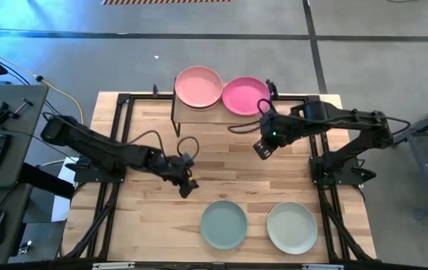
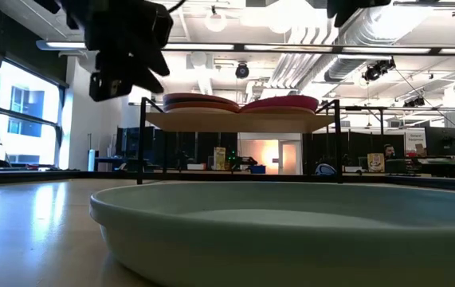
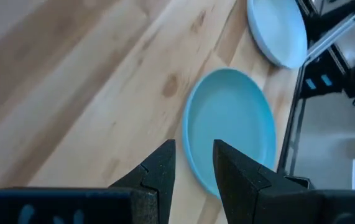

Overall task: Place and stack plates onto a shelf
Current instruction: Stack the blue plate on top of the pink plate on the shelf

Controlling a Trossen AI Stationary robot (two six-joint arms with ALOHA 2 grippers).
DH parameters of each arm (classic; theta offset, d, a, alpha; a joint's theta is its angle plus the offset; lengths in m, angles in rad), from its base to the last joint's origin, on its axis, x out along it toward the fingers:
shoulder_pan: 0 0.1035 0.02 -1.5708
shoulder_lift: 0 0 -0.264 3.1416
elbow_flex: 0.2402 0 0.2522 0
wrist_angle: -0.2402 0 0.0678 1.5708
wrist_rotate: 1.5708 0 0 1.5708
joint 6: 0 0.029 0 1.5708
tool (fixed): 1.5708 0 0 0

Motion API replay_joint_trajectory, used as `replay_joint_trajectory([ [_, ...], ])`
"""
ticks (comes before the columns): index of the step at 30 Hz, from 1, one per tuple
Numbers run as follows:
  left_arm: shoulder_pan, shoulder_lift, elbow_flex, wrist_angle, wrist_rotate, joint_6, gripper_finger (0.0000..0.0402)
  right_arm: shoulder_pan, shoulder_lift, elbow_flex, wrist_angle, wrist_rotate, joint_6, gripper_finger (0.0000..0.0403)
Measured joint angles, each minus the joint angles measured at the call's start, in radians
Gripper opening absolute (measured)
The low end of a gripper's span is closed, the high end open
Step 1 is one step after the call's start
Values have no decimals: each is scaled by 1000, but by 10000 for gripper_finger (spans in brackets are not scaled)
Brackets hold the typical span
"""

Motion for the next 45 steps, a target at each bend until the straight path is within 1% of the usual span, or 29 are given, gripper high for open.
replay_joint_trajectory([
  [9,-69,164,2,169,-7,-51,95,97,2,0,10,94,112,94],
  [14,-82,235,0,192,-15,-79,95,125,2,0,17,116,142,94],
  [19,-96,292,0,262,3,-84,95,137,2,0,20,124,160,94],
  [27,-119,344,2,330,1,-120,95,141,2,0,24,129,168,94],
  [31,-125,371,8,324,-1,-131,95,141,2,0,25,148,168,94],
  [41,-133,464,85,323,3,-125,95,141,2,0,25,150,168,94],
  [45,-133,492,88,327,4,-138,95,141,2,0,28,150,168,94],
])
